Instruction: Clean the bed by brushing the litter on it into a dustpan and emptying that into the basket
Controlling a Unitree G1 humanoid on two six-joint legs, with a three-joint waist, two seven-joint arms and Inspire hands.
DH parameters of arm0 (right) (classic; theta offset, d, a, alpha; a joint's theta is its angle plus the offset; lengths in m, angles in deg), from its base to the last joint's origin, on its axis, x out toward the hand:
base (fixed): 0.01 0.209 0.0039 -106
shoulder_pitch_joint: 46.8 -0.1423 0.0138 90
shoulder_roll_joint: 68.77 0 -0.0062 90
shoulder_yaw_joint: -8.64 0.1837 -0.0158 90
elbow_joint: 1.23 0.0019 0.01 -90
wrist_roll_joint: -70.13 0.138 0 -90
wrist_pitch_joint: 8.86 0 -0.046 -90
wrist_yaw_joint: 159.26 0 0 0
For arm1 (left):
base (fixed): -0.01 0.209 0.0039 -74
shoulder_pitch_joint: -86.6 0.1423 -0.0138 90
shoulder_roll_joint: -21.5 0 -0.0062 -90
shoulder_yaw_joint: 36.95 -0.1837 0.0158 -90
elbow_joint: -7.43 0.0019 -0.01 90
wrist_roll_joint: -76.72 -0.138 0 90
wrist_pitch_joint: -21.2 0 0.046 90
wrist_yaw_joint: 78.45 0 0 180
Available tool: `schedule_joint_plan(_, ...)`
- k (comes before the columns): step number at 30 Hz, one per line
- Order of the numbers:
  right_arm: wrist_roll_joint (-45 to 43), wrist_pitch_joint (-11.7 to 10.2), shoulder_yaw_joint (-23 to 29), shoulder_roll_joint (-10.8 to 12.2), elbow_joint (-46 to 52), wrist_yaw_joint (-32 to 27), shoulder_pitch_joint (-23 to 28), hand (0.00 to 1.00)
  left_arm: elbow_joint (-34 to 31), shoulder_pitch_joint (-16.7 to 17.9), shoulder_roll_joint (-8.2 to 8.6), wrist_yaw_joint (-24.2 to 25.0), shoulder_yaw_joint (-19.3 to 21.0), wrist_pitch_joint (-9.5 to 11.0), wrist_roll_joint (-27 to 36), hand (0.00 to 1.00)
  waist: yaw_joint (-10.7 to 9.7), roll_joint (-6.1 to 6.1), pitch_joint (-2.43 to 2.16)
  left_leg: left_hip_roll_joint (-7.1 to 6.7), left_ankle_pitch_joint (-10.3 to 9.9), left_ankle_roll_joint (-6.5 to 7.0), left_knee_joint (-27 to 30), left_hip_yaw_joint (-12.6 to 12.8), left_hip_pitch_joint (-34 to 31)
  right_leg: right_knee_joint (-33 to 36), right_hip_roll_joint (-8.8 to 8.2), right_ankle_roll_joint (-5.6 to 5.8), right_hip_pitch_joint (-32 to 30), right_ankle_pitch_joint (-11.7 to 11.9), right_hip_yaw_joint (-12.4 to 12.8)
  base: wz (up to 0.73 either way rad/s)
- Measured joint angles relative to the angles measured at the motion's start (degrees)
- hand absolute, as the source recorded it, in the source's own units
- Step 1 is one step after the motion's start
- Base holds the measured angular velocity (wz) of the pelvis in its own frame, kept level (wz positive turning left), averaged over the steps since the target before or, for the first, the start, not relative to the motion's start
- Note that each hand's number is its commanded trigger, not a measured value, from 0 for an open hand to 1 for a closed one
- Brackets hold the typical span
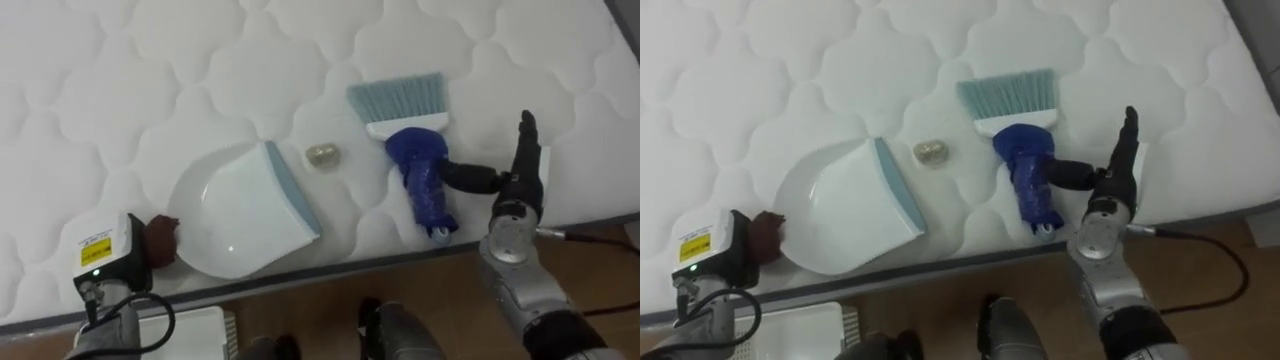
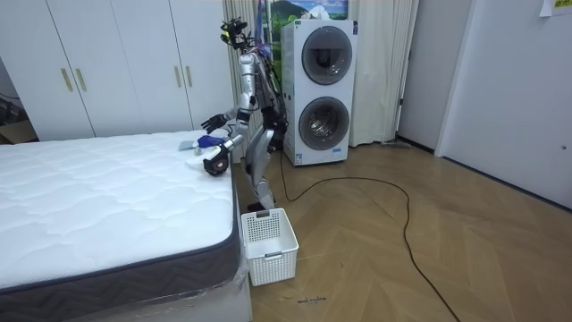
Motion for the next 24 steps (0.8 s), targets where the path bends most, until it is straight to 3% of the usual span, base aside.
schedule_joint_plan(9, 0.1, 0.0, 0.0, 0.0, 0.1, -0.7, -1.7, 0.00, -0.4, -0.9, 0.00, 0.2, 0.0, 0.0, 0.0, 1.00, 0.7, 0.32, 0.22, 0.28, 0.0, -0.03, 0.4, -0.6, -0.7, -0.1, 0.42, -0.04, -0.1, -0.1, -0.7, 0.04)
schedule_joint_plan(14, 2.7, 0.0, -1.7, -0.1, -3.0, -0.4, -2.8, 0.00, -1.1, -2.3, 0.08, 0.5, -0.1, 0.0, 0.1, 1.00, 2.5, 0.82, 0.55, 1.16, -0.3, -0.17, 1.8, -0.9, -1.8, 0.0, 0.53, -0.30, -0.2, -0.1, -1.8, 0.06)
schedule_joint_plan(18, 4.1, 0.5, -2.1, -0.1, -5.8, 1.6, -2.9, 0.00, -1.2, -2.8, 0.09, 0.6, -0.1, -0.8, 0.1, 1.00, 3.1, 1.84, 1.14, 1.15, -0.4, -0.13, 1.9, -1.1, -2.5, 0.1, 0.30, -0.34, -0.7, -0.1, -2.1, 0.03)
schedule_joint_plan(24, 6.5, 0.4, -2.1, -0.3, -9.8, 5.5, -4.1, 0.00, -1.2, -3.5, -0.31, 1.5, 0.0, -1.3, -0.1, 1.00, 3.0, 2.08, 1.07, 1.52, -0.4, -0.16, 2.1, -1.4, -3.2, 0.1, 0.47, -0.44, -0.9, -0.1, -3.1, 0.02)
